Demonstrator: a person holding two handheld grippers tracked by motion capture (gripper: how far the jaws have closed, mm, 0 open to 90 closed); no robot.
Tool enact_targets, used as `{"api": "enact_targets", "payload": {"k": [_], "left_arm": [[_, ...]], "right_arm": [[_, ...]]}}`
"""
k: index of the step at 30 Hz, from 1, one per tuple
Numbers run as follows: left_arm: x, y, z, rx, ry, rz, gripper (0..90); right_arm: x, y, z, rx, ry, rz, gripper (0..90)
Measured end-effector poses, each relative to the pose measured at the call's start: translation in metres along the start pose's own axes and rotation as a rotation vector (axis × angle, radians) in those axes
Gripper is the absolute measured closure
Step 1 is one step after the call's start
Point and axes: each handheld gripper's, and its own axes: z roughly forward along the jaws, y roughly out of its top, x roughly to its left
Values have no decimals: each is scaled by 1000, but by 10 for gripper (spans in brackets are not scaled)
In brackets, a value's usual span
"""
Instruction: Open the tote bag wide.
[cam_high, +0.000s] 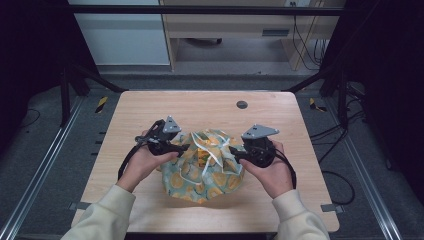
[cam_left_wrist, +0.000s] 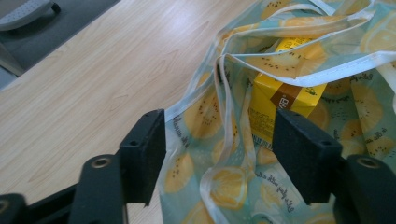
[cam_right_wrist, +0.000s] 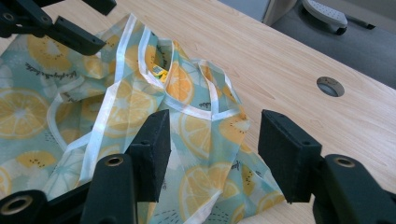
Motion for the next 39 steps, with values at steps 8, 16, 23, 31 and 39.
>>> {"api": "enact_targets", "payload": {"k": [8, 16, 23, 31, 39], "left_arm": [[-2, 0, 19, 26, -24, -26, 603], [-22, -17, -9, -91, -83, -35, 864], [-48, -40, -33, -104, -151, 9, 888], [-58, -63, -36, -77, -169, 25, 894], [-63, -74, -34, -60, -186, 25, 894]], "right_arm": [[-2, 0, 1, 8, -9, 1, 441], [-11, -2, 3, 16, -27, 18, 443], [-12, -2, 14, 36, -29, 18, 449], [4, 1, 28, 81, 13, -37, 407], [12, -1, 39, 133, 25, -57, 336]]}}
